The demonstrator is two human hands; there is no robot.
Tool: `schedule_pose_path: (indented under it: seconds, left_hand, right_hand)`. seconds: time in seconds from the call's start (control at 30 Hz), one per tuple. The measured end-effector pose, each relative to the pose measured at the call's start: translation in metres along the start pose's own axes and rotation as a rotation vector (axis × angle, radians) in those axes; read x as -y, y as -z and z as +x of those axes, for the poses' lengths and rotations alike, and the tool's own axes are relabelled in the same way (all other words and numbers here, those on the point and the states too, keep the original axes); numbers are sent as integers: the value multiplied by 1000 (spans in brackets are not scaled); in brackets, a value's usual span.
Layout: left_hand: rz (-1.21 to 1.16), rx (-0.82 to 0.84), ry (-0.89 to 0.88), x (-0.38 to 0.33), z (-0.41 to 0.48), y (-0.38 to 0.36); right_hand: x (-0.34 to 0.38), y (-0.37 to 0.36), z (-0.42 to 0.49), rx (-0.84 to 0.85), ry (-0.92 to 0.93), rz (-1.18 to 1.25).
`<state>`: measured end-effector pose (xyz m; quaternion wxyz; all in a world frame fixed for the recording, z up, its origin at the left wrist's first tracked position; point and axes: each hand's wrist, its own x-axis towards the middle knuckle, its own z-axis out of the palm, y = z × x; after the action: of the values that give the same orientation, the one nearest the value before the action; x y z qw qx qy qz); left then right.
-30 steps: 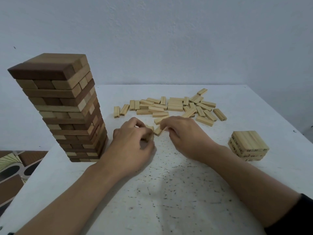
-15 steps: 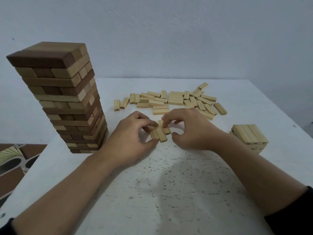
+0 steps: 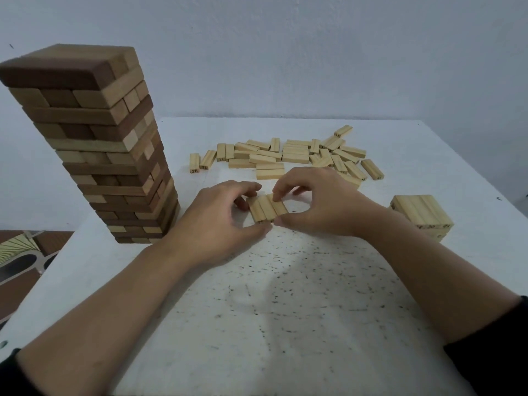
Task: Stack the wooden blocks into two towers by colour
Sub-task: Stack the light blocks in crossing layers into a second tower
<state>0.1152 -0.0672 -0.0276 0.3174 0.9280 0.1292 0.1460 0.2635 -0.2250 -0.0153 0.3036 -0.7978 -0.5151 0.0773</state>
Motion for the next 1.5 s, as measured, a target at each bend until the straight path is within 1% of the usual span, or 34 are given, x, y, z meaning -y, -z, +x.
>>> schedule_pose_path:
  seconds: [0.1, 0.23, 0.47, 0.73, 0.87, 1.03, 1.13, 1.33, 1.4, 1.5]
  left_hand:
    - [-6, 12, -14, 4, 2, 0]
    - [0, 51, -48, 7, 4, -1]
    - [5, 36, -79, 12, 7, -1]
    - [-28, 121, -110, 12, 7, -1]
    - [-37, 132, -117, 10, 5, 1]
    - [-21, 88, -115, 9, 5, 1]
    - [-24, 49, -94, 8, 4, 2]
    - [26, -35, -38, 9, 4, 1]
    - [37, -31, -27, 8, 3, 1]
    - [53, -23, -29, 5, 3, 0]
  right_hand:
    - [0, -3, 0, -24, 8, 6]
    - [-2, -2, 1, -17, -34, 11]
    - [-3, -4, 3, 63, -46, -123]
    - [-2, -2, 1, 126, -34, -127]
    - [-1, -2, 1, 131, -30, -126]
    - [-1, -2, 1, 72, -49, -107]
    - [-1, -1, 0, 66, -76, -76]
    - [-3, 8, 0, 54, -161, 72]
    - [-4, 7, 0, 61, -161, 84]
    - [-4, 4, 0, 61, -113, 37]
